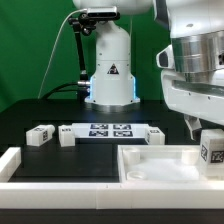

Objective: Assemble one leg

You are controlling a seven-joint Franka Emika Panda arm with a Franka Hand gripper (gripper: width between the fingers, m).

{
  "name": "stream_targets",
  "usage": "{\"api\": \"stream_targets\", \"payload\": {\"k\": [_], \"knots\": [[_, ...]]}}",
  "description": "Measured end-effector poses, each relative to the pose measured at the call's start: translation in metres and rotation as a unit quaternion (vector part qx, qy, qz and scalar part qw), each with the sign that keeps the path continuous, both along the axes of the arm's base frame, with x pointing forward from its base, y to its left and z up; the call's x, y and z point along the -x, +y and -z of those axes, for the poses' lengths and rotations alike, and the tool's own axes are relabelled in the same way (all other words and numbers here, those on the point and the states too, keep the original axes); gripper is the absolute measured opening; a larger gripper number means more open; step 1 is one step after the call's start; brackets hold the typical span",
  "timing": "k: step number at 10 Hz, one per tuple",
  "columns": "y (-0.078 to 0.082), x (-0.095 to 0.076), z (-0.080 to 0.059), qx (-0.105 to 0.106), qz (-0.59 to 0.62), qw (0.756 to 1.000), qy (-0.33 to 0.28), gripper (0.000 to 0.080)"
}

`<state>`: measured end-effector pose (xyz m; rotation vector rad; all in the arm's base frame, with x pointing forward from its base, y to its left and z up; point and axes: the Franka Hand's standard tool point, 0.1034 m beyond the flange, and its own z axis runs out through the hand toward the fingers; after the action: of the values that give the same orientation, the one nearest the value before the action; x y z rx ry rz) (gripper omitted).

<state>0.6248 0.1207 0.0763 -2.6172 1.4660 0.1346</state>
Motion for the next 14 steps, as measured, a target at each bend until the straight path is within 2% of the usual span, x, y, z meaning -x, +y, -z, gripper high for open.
{"api": "stream_targets", "payload": {"k": [2,5,8,10,13,14], "knots": [[0.001,-0.003,0.002,0.002,-0.124,0.992,-0.005,0.0649],[-0.003,-0.010,0.003,-0.005,-0.279,0.960,-0.012,0.0649],[-0.001,-0.017,0.001,0.007,-0.434,0.901,-0.027,0.0649],[-0.009,-0.021,-0.001,0.012,-0.483,0.874,-0.052,0.0649],[-0.009,-0.021,0.000,0.013,-0.483,0.874,-0.051,0.0622],[-0.009,-0.021,0.001,0.013,-0.483,0.874,-0.051,0.0449]]}}
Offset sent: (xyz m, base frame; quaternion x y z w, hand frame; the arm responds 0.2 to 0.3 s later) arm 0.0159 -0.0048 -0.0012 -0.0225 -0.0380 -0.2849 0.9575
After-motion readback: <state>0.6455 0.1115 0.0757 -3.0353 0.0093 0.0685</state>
